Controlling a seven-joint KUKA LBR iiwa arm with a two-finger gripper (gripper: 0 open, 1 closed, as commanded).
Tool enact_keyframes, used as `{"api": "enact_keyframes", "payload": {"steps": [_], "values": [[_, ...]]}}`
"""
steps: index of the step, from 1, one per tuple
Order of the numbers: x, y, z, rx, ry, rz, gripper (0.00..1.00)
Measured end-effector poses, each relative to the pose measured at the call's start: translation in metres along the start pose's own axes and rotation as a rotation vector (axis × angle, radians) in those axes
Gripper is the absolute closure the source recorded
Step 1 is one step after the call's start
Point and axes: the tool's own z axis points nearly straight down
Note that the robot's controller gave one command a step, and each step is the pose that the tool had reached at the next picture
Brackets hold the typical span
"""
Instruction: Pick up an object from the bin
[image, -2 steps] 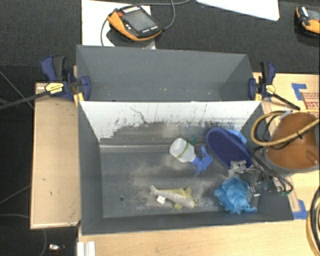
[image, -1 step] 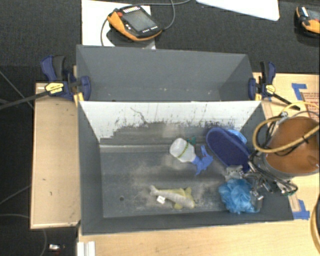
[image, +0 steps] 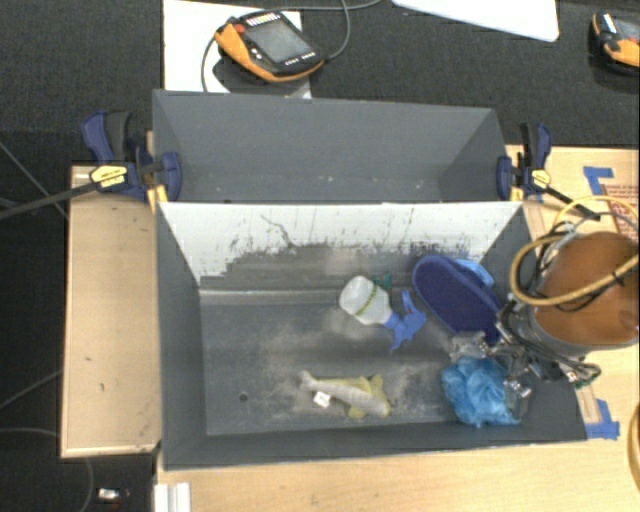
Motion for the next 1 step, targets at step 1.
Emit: {"api": "enact_keyframes", "payload": {"steps": [1], "values": [[-0.0016,0.0056,0.0003,0.004,-0.003,-0.348,1.00]]}}
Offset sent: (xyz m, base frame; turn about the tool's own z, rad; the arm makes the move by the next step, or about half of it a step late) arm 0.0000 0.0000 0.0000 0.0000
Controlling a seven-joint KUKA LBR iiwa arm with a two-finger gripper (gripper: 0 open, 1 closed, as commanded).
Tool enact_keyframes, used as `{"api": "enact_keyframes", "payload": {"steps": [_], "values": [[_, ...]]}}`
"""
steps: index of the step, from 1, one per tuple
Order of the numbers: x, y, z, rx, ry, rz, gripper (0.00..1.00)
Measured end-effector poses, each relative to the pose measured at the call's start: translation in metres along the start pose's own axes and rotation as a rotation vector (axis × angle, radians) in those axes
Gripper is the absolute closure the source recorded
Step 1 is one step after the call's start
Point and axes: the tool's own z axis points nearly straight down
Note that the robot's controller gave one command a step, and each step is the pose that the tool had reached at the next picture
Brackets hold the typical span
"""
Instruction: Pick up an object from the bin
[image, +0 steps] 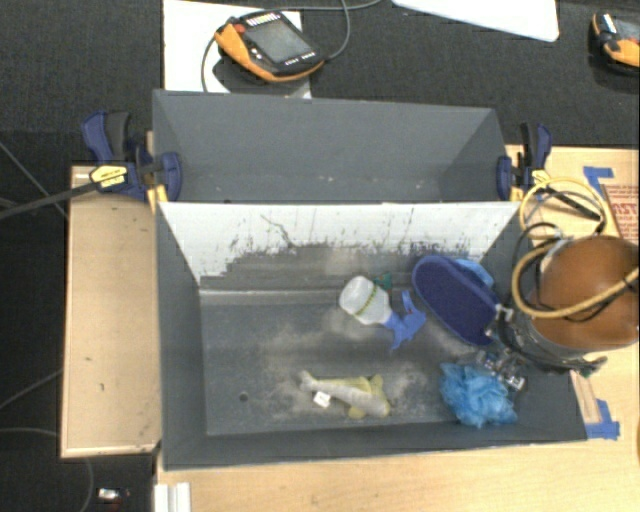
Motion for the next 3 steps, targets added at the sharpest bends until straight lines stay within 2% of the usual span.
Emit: {"api": "enact_keyframes", "payload": {"steps": [1,2,3], "values": [[0.0000,0.0000,0.0000,0.000,0.000,-0.001,1.00],[-0.0044,0.0049,-0.0006,0.006,-0.009,-0.322,1.00],[-0.0044,0.0049,-0.0006,0.006,-0.009,-0.322,1.00]]}}
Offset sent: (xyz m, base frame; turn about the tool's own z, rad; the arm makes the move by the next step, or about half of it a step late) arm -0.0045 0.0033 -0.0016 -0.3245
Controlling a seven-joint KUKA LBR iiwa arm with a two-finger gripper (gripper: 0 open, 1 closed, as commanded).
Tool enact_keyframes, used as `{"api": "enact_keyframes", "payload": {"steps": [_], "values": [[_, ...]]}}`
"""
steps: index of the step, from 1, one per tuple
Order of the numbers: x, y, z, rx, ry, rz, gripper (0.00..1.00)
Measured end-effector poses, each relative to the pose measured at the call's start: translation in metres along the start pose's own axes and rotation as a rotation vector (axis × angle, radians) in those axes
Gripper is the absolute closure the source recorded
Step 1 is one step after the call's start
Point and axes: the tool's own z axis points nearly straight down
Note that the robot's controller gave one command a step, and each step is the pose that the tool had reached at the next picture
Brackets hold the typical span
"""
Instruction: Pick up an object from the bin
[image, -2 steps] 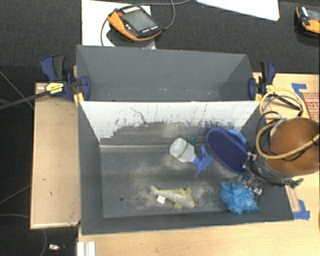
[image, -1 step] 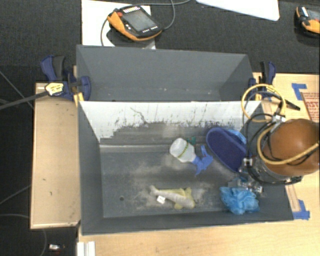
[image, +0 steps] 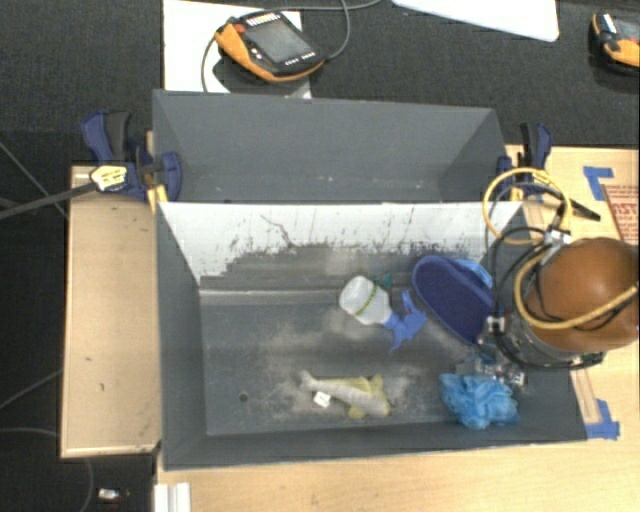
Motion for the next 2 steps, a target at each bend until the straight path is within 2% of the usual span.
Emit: {"api": "enact_keyframes", "payload": {"steps": [1,2], "values": [[-0.0041,-0.0012,0.0004,0.005,-0.008,-0.223,1.00],[-0.0096,0.0032,0.0003,0.012,-0.011,-0.535,1.00]]}}
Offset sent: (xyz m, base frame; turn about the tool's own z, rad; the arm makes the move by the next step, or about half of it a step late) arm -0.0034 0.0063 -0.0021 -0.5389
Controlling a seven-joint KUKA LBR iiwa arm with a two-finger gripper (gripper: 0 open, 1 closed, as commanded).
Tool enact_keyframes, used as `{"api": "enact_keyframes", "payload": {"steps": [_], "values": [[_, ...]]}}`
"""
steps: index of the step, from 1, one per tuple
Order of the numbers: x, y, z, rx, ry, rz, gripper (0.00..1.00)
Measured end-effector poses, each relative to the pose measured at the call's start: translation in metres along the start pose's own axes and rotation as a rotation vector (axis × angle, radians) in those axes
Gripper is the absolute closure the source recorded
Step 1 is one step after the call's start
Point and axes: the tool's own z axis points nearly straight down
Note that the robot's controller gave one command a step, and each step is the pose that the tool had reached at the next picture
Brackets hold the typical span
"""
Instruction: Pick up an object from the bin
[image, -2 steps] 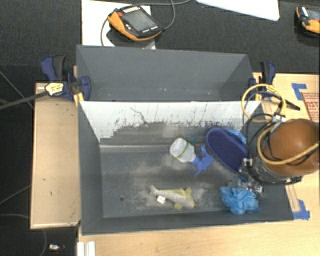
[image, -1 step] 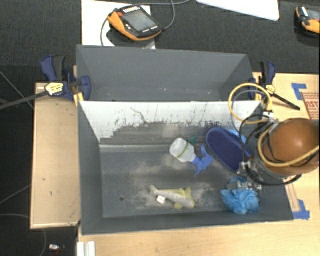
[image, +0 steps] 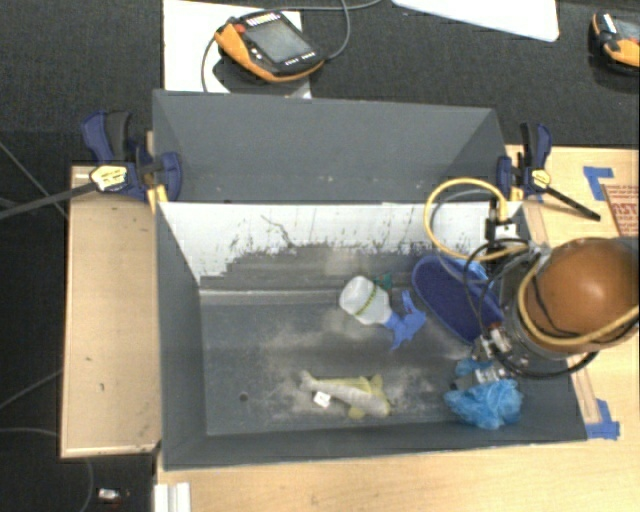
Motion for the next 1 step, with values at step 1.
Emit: {"api": "enact_keyframes", "payload": {"steps": [1], "values": [[0.0013,0.0001,-0.0001,0.008,-0.009,-0.091,1.00]]}}
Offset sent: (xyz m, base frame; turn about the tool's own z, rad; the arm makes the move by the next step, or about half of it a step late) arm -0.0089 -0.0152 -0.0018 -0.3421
